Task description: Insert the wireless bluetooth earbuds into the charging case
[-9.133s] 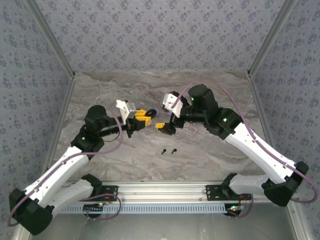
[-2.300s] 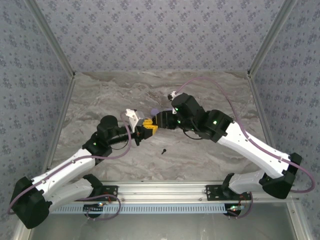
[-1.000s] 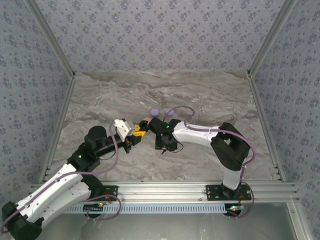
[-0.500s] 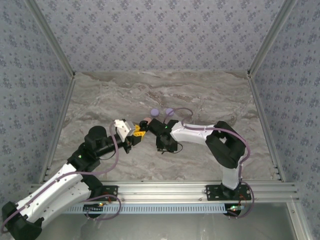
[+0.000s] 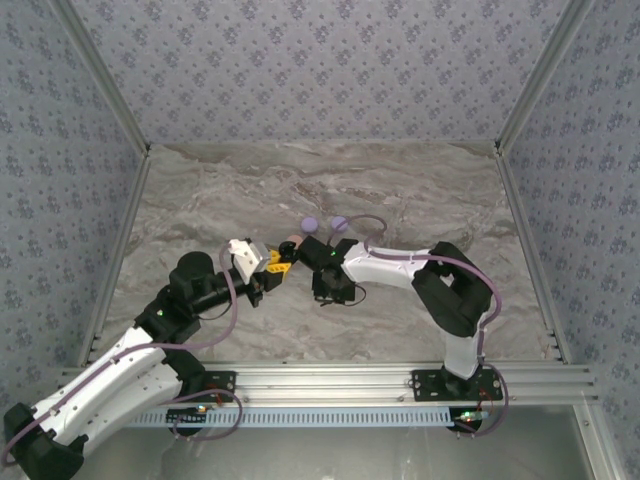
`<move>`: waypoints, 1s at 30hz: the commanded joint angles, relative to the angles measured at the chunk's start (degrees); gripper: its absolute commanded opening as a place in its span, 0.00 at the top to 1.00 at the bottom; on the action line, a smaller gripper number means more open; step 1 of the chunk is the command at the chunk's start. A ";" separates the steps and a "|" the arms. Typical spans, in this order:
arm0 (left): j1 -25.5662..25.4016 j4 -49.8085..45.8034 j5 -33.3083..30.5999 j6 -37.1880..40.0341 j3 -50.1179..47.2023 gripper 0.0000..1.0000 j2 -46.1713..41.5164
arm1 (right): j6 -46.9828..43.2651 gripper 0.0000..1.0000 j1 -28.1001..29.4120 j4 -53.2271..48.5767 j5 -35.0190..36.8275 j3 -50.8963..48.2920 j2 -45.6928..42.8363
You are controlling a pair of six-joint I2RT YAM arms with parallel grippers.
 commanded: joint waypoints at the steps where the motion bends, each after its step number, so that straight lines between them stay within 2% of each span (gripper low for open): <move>1: -0.27 0.13 -0.46 -0.53 0.31 1.00 -0.34 | -0.63 0.78 -0.21 -0.47 1.46 -0.11 -2.91; 19: -0.27 0.50 -0.69 -1.25 0.03 1.00 -0.43 | -6.41 0.74 0.14 -6.34 0.56 2.97 3.57; 30: -0.23 1.20 -0.73 -1.01 0.26 1.00 0.62 | -6.38 0.67 0.75 -8.22 0.26 3.59 2.82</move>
